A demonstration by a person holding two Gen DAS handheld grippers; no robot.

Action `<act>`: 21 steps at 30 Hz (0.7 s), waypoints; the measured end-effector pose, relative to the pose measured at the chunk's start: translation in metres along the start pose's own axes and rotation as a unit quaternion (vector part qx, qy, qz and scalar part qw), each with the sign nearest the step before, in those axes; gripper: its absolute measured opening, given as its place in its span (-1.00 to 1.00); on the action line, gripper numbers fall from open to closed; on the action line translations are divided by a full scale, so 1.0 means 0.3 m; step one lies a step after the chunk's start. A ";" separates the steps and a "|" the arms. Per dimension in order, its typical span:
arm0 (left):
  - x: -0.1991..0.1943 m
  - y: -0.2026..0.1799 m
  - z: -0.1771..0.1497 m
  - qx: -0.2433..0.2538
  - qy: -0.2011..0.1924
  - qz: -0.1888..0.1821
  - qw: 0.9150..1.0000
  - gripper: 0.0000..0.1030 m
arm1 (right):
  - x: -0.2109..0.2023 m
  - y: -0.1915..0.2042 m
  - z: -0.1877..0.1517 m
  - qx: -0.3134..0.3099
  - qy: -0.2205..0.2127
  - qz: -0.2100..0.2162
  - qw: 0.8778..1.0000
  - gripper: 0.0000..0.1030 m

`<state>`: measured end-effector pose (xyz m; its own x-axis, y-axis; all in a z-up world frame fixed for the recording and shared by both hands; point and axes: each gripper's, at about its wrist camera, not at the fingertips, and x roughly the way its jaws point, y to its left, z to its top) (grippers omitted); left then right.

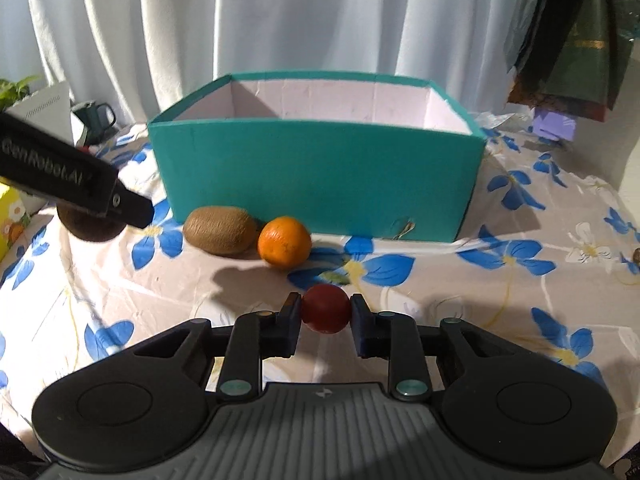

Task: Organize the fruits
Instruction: 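Carry the kiwi into the teal box and open left tool while right tool carries the tomato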

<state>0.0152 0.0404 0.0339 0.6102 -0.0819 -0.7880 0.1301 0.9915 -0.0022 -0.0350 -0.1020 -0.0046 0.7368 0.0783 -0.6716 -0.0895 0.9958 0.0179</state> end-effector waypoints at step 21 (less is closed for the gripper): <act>0.043 -0.109 0.301 -0.001 -0.061 0.025 0.998 0.48 | -0.190 -0.193 0.211 0.072 -0.123 -0.080 0.987 -0.51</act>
<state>0.0894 -0.0024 0.0794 0.7065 -0.0431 -0.7064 0.0958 0.9948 0.0351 -0.0294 -0.1612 0.0796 0.8752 -0.0894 -0.4754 0.1249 0.9912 0.0435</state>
